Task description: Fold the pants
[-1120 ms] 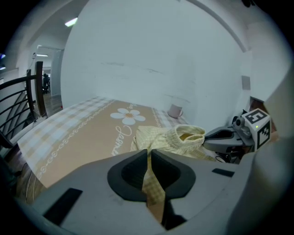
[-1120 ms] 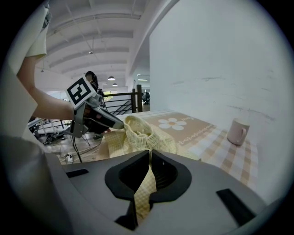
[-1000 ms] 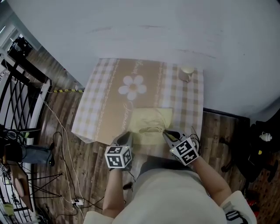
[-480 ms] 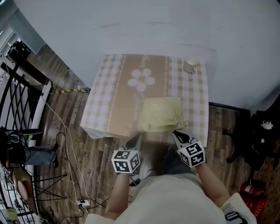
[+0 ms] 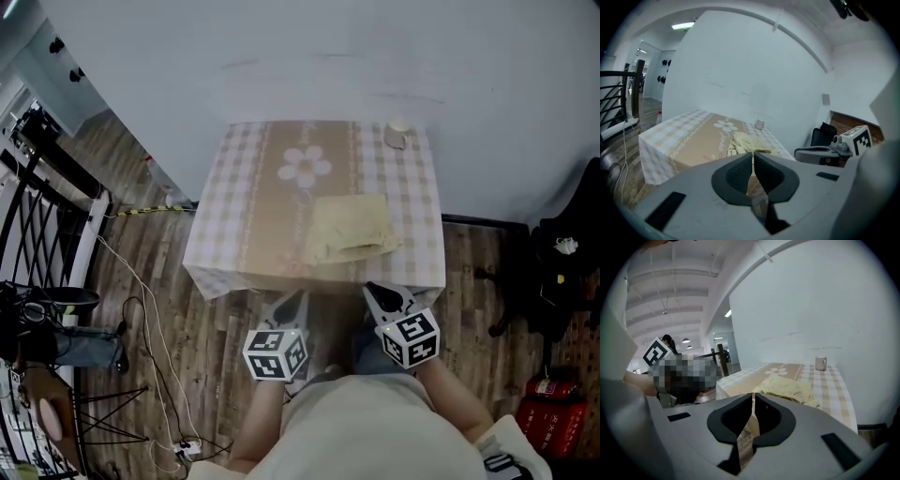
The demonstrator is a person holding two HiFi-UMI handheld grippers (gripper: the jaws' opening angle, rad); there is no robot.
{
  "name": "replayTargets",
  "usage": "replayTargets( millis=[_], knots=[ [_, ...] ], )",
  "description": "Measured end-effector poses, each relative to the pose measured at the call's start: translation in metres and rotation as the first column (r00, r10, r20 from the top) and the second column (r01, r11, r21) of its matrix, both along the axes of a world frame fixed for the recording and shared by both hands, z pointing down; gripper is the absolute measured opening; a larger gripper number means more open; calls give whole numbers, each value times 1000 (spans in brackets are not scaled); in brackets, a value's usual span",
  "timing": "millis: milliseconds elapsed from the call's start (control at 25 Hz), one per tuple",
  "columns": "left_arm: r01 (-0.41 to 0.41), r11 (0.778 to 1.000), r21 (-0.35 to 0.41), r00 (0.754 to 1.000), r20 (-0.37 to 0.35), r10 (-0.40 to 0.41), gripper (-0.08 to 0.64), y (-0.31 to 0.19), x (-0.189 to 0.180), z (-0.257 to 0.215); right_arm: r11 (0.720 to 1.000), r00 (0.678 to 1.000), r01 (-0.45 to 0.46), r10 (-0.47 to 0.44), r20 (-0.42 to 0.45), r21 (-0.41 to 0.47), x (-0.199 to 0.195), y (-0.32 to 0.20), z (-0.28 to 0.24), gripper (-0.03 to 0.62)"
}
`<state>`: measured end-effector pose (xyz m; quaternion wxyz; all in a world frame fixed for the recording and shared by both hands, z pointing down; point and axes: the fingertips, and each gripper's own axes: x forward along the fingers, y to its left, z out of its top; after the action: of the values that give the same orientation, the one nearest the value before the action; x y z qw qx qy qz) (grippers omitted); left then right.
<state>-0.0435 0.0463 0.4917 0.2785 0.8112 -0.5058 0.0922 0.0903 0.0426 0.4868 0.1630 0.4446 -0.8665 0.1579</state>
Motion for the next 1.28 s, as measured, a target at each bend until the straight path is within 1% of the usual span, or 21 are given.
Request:
replayTargets(
  millis=[280, 560, 720, 1280],
  knots=[
    [-2, 1000, 16, 1000, 4, 2, 14, 34, -10, -9, 999, 1000, 1, -2, 19, 52, -13, 30, -19, 12],
    [-11, 1000, 15, 1000, 2, 11, 14, 55, -10, -7, 998, 999, -19, 17, 31, 62, -13, 48, -23, 2],
    [-12, 1000, 18, 1000, -3, 12, 14, 59, -10, -7, 997, 1000, -21, 20, 9, 74, -11, 51, -24, 0],
    [-18, 999, 36, 1000, -7, 18, 14, 64, -10, -15, 992, 1000, 10, -14, 27, 125, -21, 59, -43, -1]
  ],
)
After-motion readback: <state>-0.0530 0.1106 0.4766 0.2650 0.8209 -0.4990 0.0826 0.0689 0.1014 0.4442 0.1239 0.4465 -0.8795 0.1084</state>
